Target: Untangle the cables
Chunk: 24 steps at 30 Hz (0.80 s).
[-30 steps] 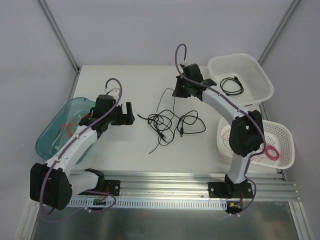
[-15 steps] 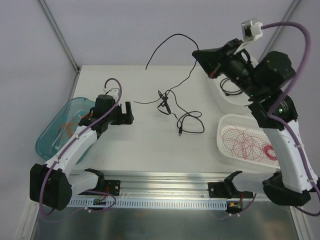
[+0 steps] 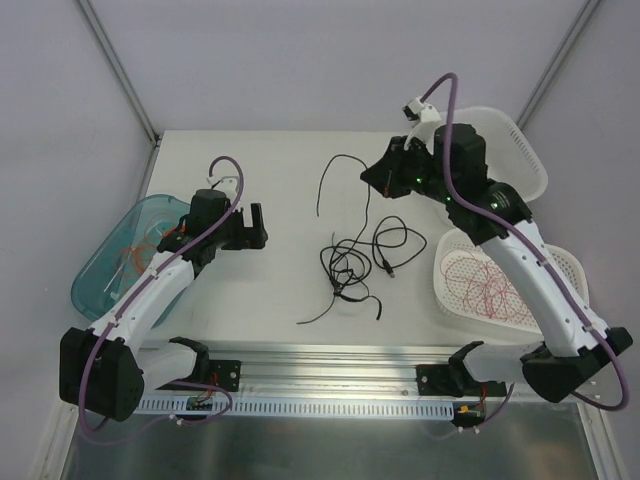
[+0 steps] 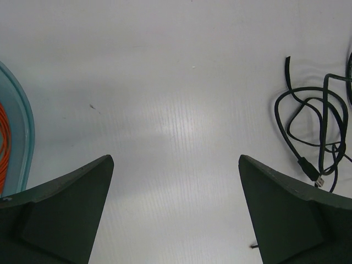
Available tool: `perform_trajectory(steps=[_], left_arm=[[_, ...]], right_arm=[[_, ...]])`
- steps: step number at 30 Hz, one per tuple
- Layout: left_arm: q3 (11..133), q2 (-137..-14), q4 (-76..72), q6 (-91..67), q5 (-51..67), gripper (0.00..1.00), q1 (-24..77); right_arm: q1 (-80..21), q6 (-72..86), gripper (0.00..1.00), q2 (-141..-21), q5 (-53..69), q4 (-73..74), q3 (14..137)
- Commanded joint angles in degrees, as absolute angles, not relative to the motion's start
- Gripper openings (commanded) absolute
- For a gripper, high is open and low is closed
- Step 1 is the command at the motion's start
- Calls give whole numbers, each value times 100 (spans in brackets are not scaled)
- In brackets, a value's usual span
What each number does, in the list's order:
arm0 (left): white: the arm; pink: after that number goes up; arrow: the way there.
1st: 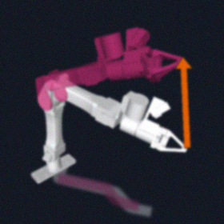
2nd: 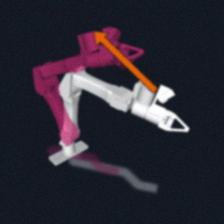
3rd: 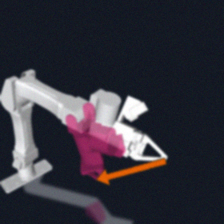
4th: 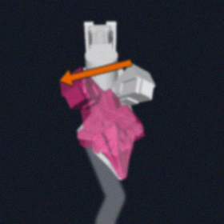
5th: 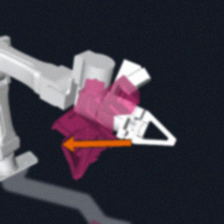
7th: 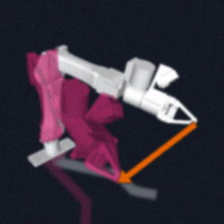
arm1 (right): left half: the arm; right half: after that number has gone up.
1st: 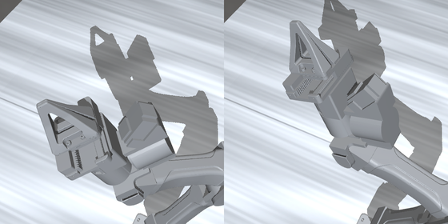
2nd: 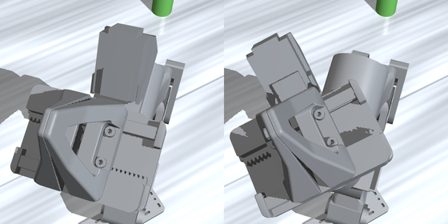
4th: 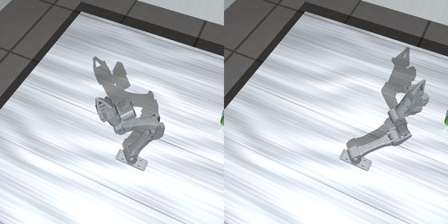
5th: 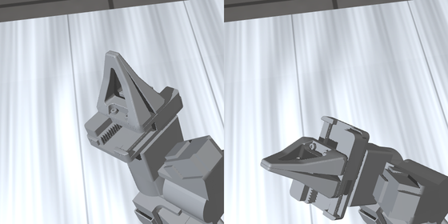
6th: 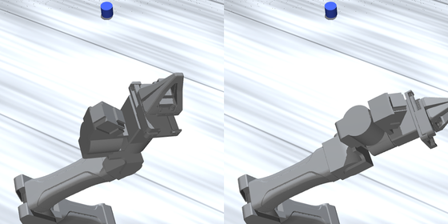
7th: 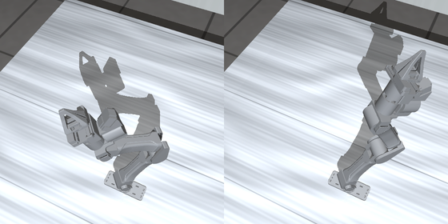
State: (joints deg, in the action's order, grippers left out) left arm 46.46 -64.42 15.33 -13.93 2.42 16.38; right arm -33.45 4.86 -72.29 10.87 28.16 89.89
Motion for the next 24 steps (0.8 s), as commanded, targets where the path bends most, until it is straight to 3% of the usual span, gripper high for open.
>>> perform_trajectory(steps=[1,6,9,14,18,24], left_arm=[[4702,-6302,1380,-1301,518,99,1564],[4658,-6328,1310,-1257,528,99,1564],[4632,-6319,1309,-1222,519,99,1565],[4579,-6179,1161,-1003,799,99,1582],[4377,-5968,862,-914,1256,99,1678],[4359,-6082,835,-1036,1055,99,2354]], right_arm=[[-3348,598,1,-7635,1062,3443,9707],[-3392,431,1,-8358,1642,3701,11353],[-3384,396,1,-8201,2214,2807,11786],[-3357,545,1,-7103,1619,195,10610],[-3366,308,1,-6882,1160,657,10075],[-3322,105,1,-6627,300,1545,8580]])
